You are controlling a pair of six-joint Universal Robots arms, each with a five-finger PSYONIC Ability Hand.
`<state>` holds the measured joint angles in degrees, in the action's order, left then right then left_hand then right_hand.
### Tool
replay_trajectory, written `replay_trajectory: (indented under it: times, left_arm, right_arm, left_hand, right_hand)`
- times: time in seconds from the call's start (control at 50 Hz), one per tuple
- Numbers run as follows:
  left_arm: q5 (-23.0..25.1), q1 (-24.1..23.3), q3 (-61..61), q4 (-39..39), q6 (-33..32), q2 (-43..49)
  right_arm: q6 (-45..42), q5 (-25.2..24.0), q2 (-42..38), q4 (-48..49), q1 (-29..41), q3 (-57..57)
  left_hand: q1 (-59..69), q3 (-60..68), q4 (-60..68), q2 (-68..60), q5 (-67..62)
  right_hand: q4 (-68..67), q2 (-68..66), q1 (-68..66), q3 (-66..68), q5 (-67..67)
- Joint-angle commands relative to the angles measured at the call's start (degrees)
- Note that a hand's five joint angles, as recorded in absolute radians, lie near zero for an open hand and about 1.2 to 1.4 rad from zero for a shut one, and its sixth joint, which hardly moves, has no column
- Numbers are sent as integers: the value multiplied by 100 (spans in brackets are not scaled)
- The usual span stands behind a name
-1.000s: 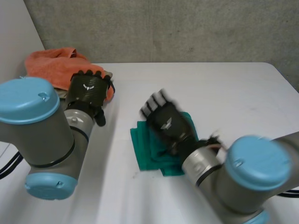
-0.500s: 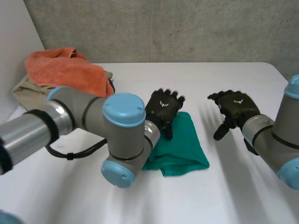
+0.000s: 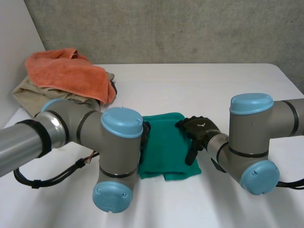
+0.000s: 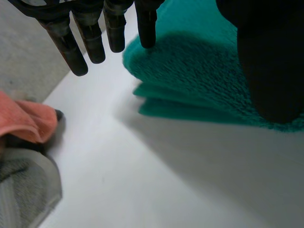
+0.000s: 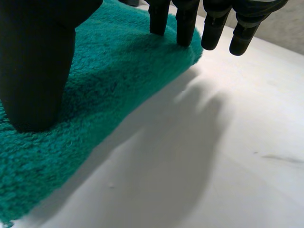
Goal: Fold the laundry.
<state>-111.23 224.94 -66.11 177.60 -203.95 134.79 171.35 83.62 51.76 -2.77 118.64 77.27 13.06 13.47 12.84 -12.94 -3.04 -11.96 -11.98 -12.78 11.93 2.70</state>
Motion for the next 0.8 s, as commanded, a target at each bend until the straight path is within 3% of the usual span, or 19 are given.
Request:
replay_trajectory:
  times: [0.02,0.12,0.2,0.22,0.28,0.3,0.4,0.44,0.64,0.68,0.72,0.74,0.76,0.8]
  left_arm:
    - [197,103,116,179,22,-620]
    - [952,331,134,398,31,-1121]
    - [1901,718,90,408,57,-1447]
    - [2347,831,72,373,110,-1543]
    - [3122,955,64,329,311,-1649]
    - [3612,1025,46,285,538,-1693]
    - [4706,1158,2,56,1260,-1772]
    - [4934,1167,-16,12,1419,-1833]
    - [4900,1114,-59,12,1481,-2027]
    - [4900,1114,-147,29,1481,-2053]
    - [4900,1114,-200,38,1481,-2062]
    - [4900,1105,-218,38,1481,-2080]
    - [4900,1105,-244,30,1481,-2089]
    - [4900,1087,-270,38,1481,-2097]
  right_arm:
    - [-49,251,641,-48,-78,138]
    - [4,629,1432,145,-148,832]
    - [56,674,1538,312,-315,1403]
    - [74,665,1538,330,-333,1526]
    - [276,507,1539,400,-342,1914]
    - [355,437,1530,461,-351,1984]
    - [934,-38,1451,874,-351,2231]
    - [1225,-240,1381,1024,-342,2248]
    - [1454,-258,739,1376,-254,1923]
    - [1393,-197,555,1420,-245,1835]
    - [1357,-170,475,1481,-219,1757]
    - [1314,-127,414,1560,-158,1652]
    - [1287,-100,396,1613,-131,1616]
    - [1234,-47,413,1700,-148,1572]
  left_hand:
    - [-150,-191,-128,138,148]
    - [-150,-191,-128,138,148]
    - [-167,-208,-145,155,165]
    - [-150,-191,-128,138,149]
    - [-150,-191,-128,138,148]
    - [-150,-191,-128,138,148]
    - [-66,-107,-44,54,64]
    - [-49,-90,-27,37,47]
    - [-15,-56,7,4,14]
    - [-15,-56,7,4,14]
    - [-15,-56,7,4,14]
    - [-15,-56,7,4,14]
    - [-15,-56,7,4,14]
    - [-15,-56,7,4,14]
  right_hand:
    - [196,198,278,-193,-270]
    - [196,198,278,-193,-270]
    - [196,198,278,-193,-270]
    - [196,198,278,-193,-270]
    - [196,198,278,-193,-270]
    - [196,198,278,-193,-270]
    - [196,198,278,-193,-270]
    - [196,198,278,-193,-270]
    - [196,198,278,-193,-270]
    - [-849,-848,-768,852,775]
    - [-2963,-2961,-2881,2965,2889]
    - [-6139,-6137,-6057,6141,6065]
    - [-6798,-6796,-6716,6800,6723]
    - [-6804,-6802,-6722,6807,6730]
